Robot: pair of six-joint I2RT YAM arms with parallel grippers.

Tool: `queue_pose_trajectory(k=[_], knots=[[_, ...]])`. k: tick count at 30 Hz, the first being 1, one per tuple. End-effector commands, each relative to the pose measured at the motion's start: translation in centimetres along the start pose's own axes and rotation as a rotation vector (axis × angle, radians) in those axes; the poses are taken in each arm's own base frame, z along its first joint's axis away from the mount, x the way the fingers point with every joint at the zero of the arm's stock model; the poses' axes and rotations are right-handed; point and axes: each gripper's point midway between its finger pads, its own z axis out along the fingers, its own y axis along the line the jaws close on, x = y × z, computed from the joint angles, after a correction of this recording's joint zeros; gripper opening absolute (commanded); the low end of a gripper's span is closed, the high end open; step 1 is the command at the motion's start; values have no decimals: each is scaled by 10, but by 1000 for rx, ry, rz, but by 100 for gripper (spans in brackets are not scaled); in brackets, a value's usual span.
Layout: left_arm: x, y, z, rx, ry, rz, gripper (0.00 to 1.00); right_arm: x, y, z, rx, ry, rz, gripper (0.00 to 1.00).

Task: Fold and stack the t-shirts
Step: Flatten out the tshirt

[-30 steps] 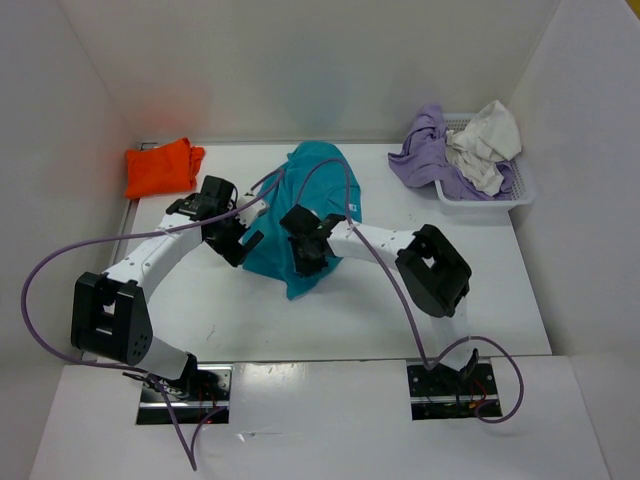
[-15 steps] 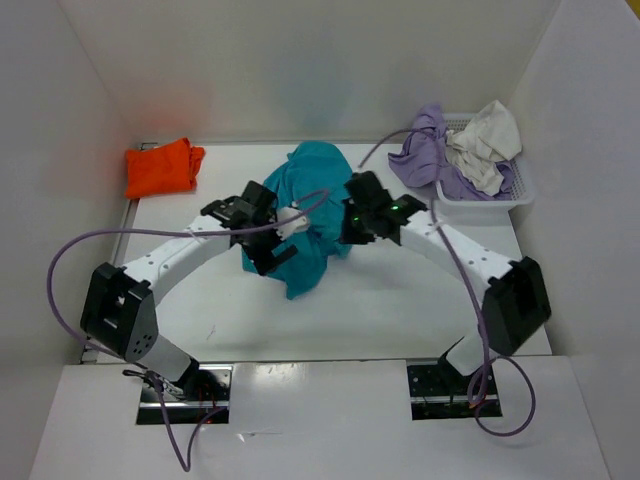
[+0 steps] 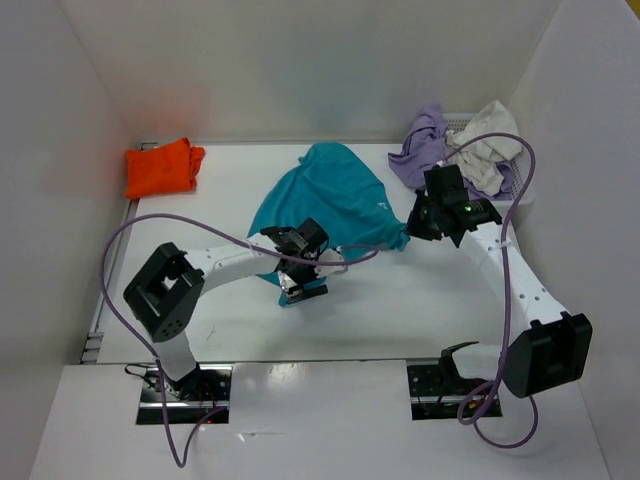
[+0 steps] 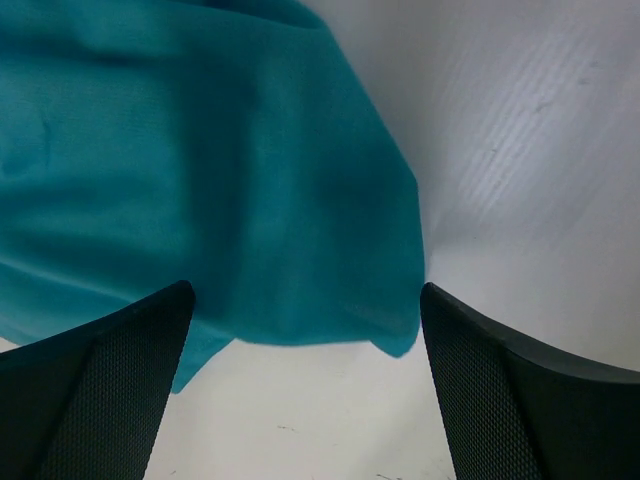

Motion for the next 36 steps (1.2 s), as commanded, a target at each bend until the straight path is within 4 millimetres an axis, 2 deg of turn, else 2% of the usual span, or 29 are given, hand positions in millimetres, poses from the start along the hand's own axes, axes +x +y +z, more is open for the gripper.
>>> queue_pose_trajectory(k=[1,2,4,5,6,8,9,11,12,13,14,15,16,17,18,19,20,21,22,23,24,27,28,29,31,32,34,35,36], knots=[[21,8,22,-67,105,26,100,0,-1,-9,-5,-1,-22,0],[21,8,22,-68,105,26,100,0,-4,-9,5,4,-15,0],[31,-11,26,19,119,24,100,-6,-6,-14,3,-18,-13,0],[29,-15,26,42,107,32,100,-6,-10,-14,12,-12,-17,0],[36,-21,28,65,124,31,100,-8,-13,-14,19,-16,-7,0],[44,-25,33,81,152,31,92,-12,-23,-13,37,-24,-6,0],[55,-28,40,83,194,22,69,-17,-24,-15,38,-35,1,0],[58,-26,45,70,214,11,43,-22,-27,-17,29,-40,0,0],[59,-25,45,62,218,12,26,-27,-29,-19,32,-52,0,0],[64,-10,44,-3,236,-21,0,-38,-28,-25,19,-77,-10,0],[65,2,36,-50,233,-38,0,-48,-35,-25,34,-93,-1,0],[49,28,17,-137,168,-67,0,-57,-37,-24,42,-100,-2,0],[46,51,2,-202,147,-73,0,-80,-31,-35,21,-152,-6,0],[54,90,-21,-305,137,-144,0,-91,-31,-39,26,-169,-9,0],[47,120,-55,-393,71,-189,0,-121,-25,-51,19,-233,-13,0],[48,145,-81,-460,40,-230,0,-129,-24,-58,29,-242,-22,0],[33,182,-131,-569,-47,-262,0,-141,-21,-65,34,-271,-22,0],[49,213,-178,-674,-98,-337,0,-164,-14,-86,26,-351,-31,0],[52,229,-212,-744,-137,-356,0,-172,-13,-97,30,-381,-29,0],[53,240,-262,-829,-180,-341,0,-178,-12,-106,38,-407,-26,0],[64,247,-282,-870,-177,-348,0,-192,-10,-124,43,-466,-22,0],[82,241,-319,-947,-134,-315,0,-195,-11,-158,48,-537,-14,0],[88,234,-317,-933,-108,-317,0,-196,-9,-178,33,-581,-22,0],[91,229,-326,-949,-105,-310,0,-195,-9,-186,27,-597,-22,0],[100,224,-326,-951,-64,-320,0,-193,-6,-210,1,-647,-34,0],[104,222,-337,-969,-71,-332,0,-191,0,-217,-25,-658,-43,0],[112,219,-346,-973,-48,-346,0,-187,9,-229,-62,-677,-67,0],[115,220,-358,-991,-49,-348,0,-186,13,-229,-78,-671,-75,0],[115,219,-360,-990,-42,-336,0,-185,16,-228,-83,-668,-92,0]])
